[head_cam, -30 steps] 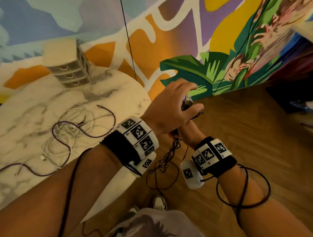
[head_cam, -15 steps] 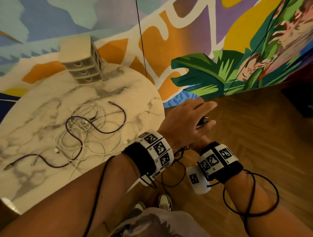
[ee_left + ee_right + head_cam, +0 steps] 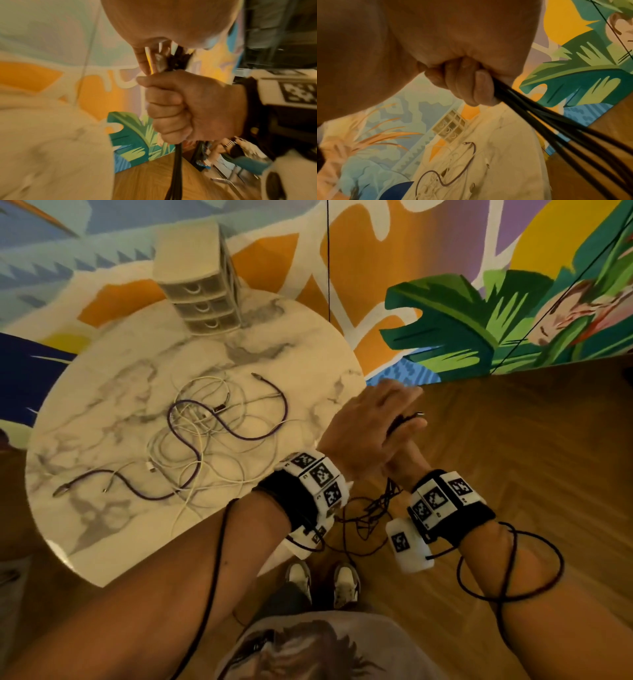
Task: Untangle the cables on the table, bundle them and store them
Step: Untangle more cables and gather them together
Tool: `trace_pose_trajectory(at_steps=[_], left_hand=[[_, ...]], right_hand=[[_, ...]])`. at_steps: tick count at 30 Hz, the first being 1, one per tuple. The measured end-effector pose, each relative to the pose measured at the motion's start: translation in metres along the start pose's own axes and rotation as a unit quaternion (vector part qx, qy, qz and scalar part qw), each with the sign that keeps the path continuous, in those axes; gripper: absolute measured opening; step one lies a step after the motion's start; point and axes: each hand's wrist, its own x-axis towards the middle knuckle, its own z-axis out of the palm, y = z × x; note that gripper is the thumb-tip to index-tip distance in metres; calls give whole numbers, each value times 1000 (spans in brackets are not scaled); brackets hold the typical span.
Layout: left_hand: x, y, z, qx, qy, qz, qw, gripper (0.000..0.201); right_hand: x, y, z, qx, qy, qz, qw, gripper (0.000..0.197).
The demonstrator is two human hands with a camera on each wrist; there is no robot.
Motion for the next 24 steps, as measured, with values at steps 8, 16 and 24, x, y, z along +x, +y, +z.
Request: trace_pose_trajectory(at_steps=[8, 16, 24], left_hand=[[-105, -145, -29, 200, -314, -253, 893, 31], [-127, -147, -4, 249, -337, -278, 864, 25], [-120, -137, -5, 223, -387, -274, 852, 29]], right_hand=[[4, 29, 28, 113, 9, 51, 992, 55], [5, 50, 50, 111, 10, 62, 992, 55], [7, 54, 73, 84, -2, 72, 994, 55]])
